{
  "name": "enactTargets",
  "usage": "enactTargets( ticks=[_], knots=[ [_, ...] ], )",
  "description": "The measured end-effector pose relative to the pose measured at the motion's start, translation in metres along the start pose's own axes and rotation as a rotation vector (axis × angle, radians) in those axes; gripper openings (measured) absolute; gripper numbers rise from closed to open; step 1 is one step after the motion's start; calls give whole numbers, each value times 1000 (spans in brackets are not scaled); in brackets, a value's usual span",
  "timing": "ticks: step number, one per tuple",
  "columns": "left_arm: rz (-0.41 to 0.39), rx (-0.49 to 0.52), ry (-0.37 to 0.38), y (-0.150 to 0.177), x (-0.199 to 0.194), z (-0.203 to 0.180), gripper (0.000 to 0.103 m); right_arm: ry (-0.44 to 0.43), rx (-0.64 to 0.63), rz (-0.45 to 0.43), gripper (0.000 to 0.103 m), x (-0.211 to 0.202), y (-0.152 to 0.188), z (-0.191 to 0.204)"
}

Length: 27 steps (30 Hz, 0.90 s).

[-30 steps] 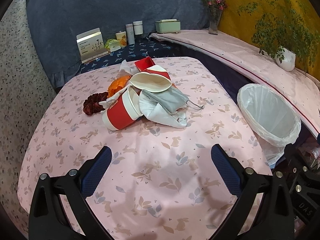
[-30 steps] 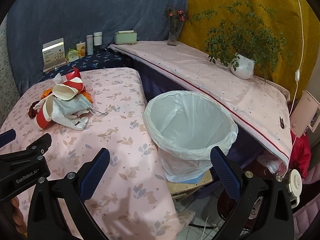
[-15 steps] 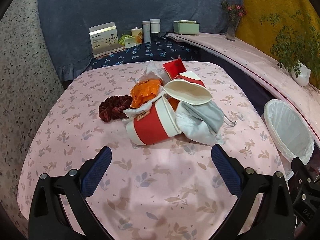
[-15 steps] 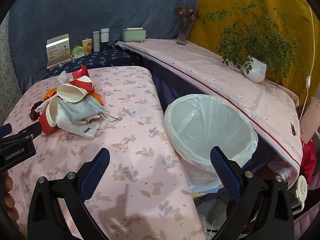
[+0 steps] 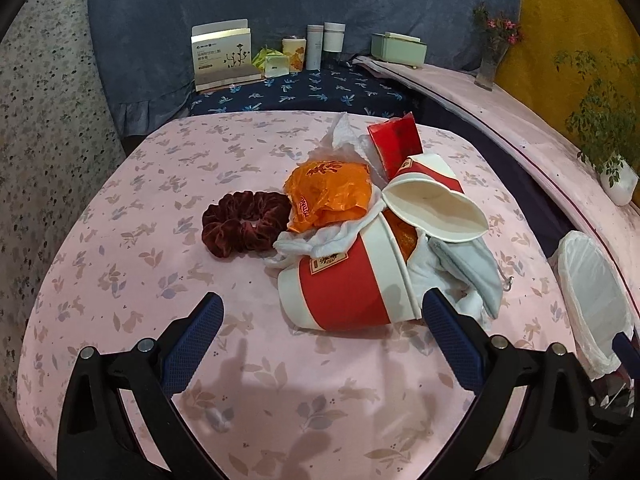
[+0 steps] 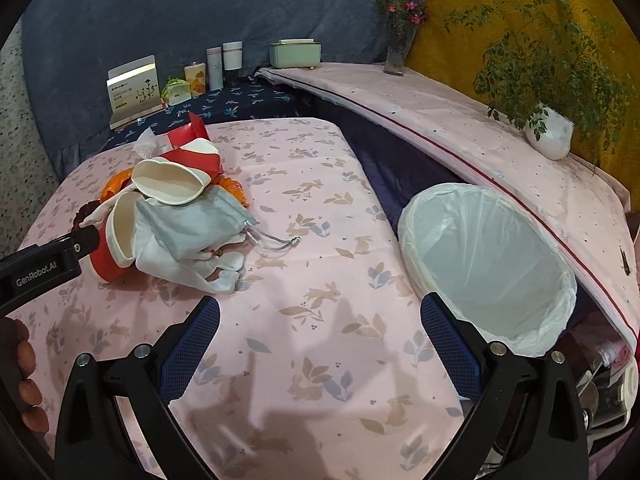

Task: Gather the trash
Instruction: 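Grasp the red-and-white paper cup with the left tool while the right tool grasps white tissue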

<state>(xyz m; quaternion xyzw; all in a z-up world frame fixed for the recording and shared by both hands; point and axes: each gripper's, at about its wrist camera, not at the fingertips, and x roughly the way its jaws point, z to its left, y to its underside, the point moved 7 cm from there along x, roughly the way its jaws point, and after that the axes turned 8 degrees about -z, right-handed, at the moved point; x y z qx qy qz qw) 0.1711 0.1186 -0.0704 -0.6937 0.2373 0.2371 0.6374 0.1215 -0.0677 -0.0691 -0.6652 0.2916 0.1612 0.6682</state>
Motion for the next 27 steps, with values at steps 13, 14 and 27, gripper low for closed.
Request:
enactTargets(
  ticks=[13,14,27],
  knots=[
    [91,-29,39,-2,49,0,87,-67,-9,31,96,27,1,34],
    [101,-36,54,0,50,0,82,-74,-9,33,96,29,1,37],
    [42,-2,144,-13,33,-6,34,-214,-21,93,67,53,12,85]
  ],
)
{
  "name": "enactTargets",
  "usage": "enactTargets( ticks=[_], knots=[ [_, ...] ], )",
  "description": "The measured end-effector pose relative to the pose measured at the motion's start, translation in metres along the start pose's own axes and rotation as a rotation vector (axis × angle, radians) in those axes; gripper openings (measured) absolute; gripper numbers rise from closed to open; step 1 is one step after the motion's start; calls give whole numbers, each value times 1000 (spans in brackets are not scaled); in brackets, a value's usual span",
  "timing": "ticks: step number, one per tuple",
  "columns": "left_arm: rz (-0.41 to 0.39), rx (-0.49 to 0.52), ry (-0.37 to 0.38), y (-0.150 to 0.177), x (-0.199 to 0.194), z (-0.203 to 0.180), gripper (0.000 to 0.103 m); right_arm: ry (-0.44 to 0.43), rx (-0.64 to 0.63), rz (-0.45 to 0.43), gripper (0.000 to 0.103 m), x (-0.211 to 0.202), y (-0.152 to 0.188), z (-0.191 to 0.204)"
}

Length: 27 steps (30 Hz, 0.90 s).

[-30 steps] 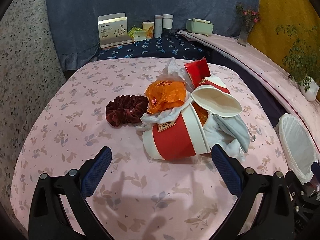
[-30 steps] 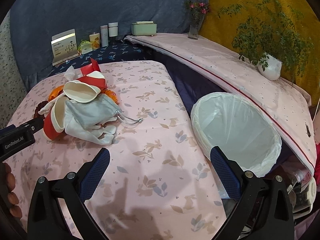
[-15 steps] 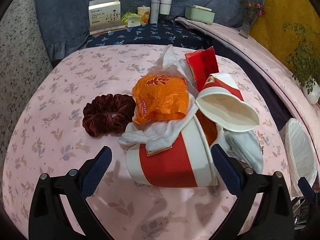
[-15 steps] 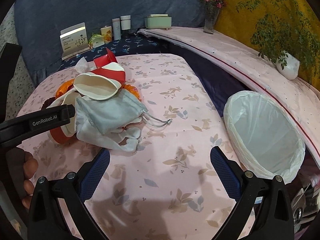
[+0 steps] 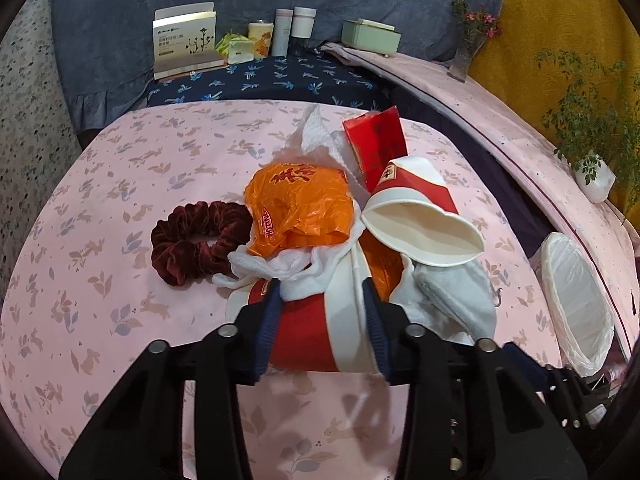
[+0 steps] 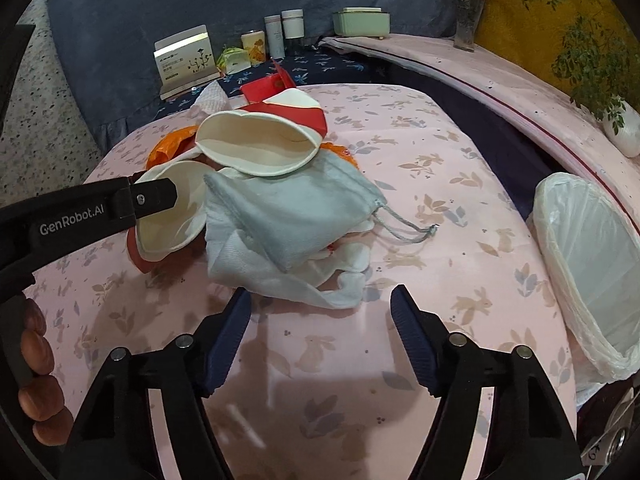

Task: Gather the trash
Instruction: 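Grasp the red-and-white paper cup with the left tool while the right tool grasps white tissue, then carry both held items over the wastebasket and open both tools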

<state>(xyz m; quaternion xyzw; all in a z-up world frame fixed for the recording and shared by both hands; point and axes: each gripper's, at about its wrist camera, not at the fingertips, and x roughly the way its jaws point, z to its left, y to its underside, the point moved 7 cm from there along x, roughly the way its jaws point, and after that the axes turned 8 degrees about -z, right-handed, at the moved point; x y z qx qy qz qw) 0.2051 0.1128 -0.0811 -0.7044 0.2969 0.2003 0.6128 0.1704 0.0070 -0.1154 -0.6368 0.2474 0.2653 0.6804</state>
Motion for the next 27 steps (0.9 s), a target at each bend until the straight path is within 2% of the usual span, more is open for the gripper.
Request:
enactTargets(
  ticks=[3,5,10,14,27],
  knots=[
    [-11,2,6,-3,-3,1,28,-23,-13,5,61,6,0,10],
    [-16,-3,8,-4,-5,3,25,-29,-27,11,52,12,0,15],
    [-37,-5,1,-9,-13,7,15,-79,-24,19,12,11,0,24],
    [-35,-29,14,-10,-22,10,4,-95,-26,-2,7,-2,-3,28],
    [-74,-19,46,-8,-66,-18,3,-124,2,-150,5,-86,-29,15]
  ],
)
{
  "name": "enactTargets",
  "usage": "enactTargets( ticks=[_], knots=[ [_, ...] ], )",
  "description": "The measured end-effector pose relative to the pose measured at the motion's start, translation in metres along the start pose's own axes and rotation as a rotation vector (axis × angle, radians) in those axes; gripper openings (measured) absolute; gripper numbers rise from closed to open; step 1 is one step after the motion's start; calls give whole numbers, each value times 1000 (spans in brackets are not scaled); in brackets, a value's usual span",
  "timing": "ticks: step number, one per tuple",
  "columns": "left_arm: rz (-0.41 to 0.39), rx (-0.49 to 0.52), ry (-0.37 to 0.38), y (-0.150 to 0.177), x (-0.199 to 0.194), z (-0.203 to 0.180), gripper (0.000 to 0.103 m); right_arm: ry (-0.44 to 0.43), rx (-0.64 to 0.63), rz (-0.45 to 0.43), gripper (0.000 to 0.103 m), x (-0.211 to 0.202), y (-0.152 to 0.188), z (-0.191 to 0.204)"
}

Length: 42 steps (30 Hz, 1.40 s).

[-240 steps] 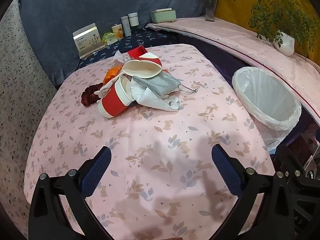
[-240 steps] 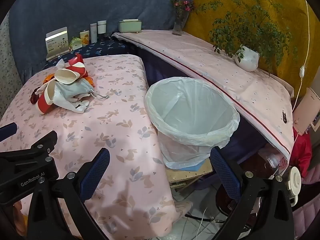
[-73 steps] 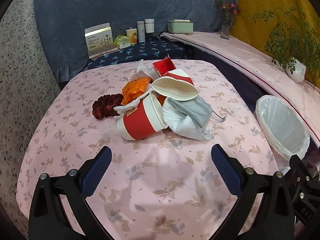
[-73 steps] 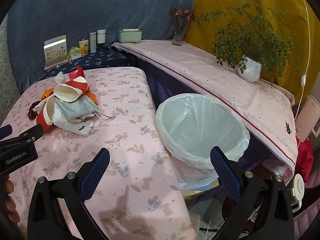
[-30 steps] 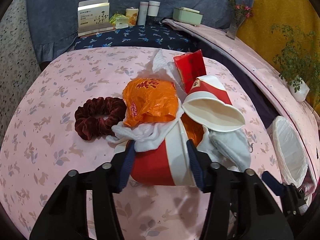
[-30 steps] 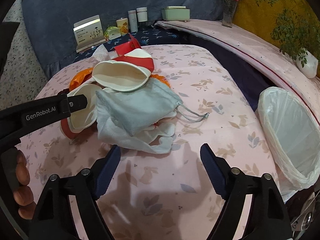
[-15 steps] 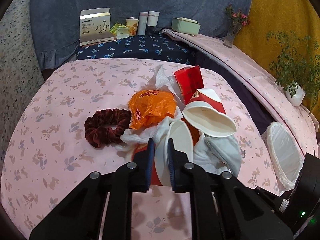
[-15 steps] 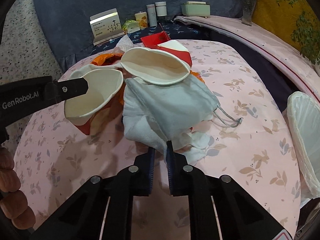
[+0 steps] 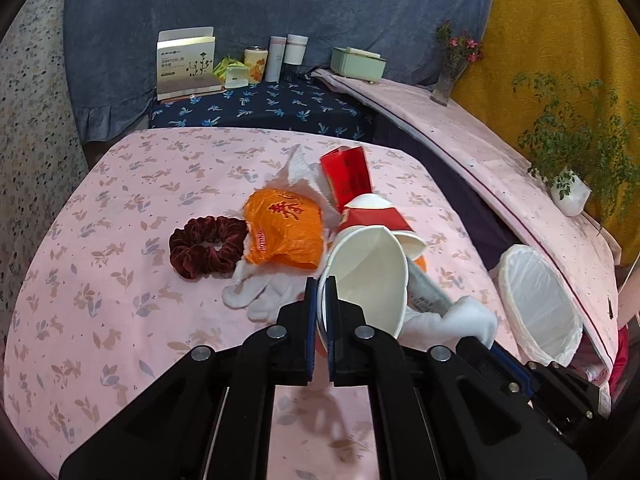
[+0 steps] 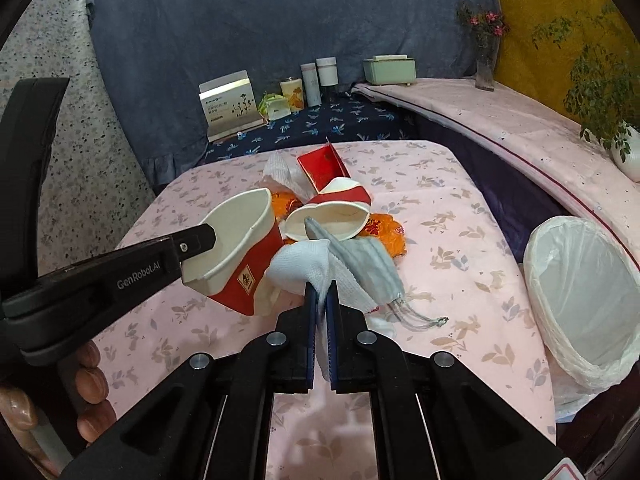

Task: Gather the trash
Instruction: 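Carry both held items over the wastebasket and open both tools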

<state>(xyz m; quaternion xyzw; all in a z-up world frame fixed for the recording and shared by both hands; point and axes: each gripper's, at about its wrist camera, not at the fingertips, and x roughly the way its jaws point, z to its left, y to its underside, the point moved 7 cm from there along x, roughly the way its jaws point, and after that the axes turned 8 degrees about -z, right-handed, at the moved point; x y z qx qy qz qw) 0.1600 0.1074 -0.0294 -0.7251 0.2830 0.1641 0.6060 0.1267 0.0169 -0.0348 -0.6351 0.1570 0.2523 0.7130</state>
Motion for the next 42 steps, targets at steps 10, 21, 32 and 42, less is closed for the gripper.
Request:
enactTargets(
  ticks=[10,21,32,42],
  knots=[
    [-40,57,55,-6,-29,-51,3,38,40,-98,5,-50,-21,-33],
    [-36,140,150,-6,-25,-131,4,171,111,-158,5,-82,-28,-116],
    [7,215,256,10,3,-217,4,307,190,-167,5,-96,-18,-209],
    [42,267,348,22,30,-279,4,384,264,-141,5,-91,-5,-273]
  ],
)
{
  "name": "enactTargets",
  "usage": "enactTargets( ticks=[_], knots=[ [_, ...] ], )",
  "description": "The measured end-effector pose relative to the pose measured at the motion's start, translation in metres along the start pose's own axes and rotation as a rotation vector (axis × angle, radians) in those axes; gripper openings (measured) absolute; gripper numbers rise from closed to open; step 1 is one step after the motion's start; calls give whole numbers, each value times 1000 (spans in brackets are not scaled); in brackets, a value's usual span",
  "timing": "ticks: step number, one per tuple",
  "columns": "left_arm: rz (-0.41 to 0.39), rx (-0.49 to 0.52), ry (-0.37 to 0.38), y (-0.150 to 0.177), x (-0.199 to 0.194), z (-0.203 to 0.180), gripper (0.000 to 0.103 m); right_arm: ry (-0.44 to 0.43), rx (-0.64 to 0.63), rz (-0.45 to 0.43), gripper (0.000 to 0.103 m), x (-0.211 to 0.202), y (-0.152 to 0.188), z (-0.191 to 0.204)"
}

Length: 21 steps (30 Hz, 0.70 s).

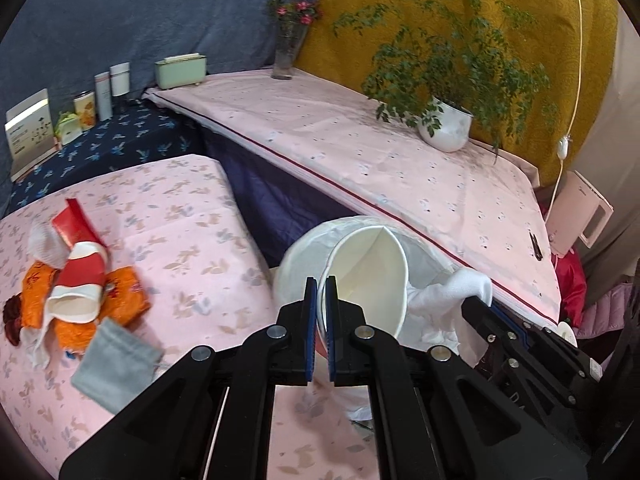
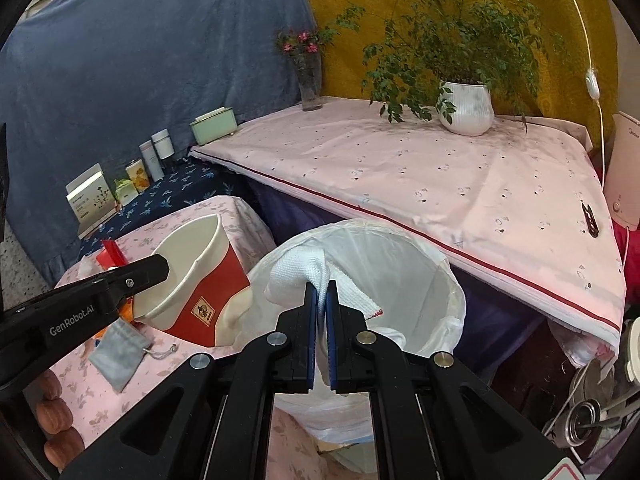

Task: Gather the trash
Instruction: 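Carry both held items over the wastebasket and open both tools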

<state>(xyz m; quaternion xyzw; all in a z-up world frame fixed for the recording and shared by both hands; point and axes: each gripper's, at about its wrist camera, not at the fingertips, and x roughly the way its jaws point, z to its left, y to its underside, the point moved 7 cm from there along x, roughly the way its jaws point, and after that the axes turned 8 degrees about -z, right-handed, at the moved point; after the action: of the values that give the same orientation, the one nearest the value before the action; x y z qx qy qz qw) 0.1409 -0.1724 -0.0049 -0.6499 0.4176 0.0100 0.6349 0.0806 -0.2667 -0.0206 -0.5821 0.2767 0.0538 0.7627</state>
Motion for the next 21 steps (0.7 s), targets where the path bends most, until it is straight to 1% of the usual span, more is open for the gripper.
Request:
enactTargets(
  ticks=[6,10,12,13,14,16,21],
  knots=[
    [18,4,26,1,20,-13,4,16,26,29,5,15,8,-16],
    [35,-3,36,3,30,-15,5,28,28,32,9,20,11,-20],
    [43,-9,26,4,33,-14,14,31,29,34,13,22,11,-21],
    [46,-14,19,5,35,-12,25,33,31,32,19,23,11,-22],
    [44,-23,13,6,35,-10,34,37,32,30,22,23,11,-22],
    [38,-27,-1,7,35,-7,40,43,34,21,34,22,9,-22],
    [38,-32,-23,7,32,-2,44,49,30,5,44,17,7,-21]
  ],
)
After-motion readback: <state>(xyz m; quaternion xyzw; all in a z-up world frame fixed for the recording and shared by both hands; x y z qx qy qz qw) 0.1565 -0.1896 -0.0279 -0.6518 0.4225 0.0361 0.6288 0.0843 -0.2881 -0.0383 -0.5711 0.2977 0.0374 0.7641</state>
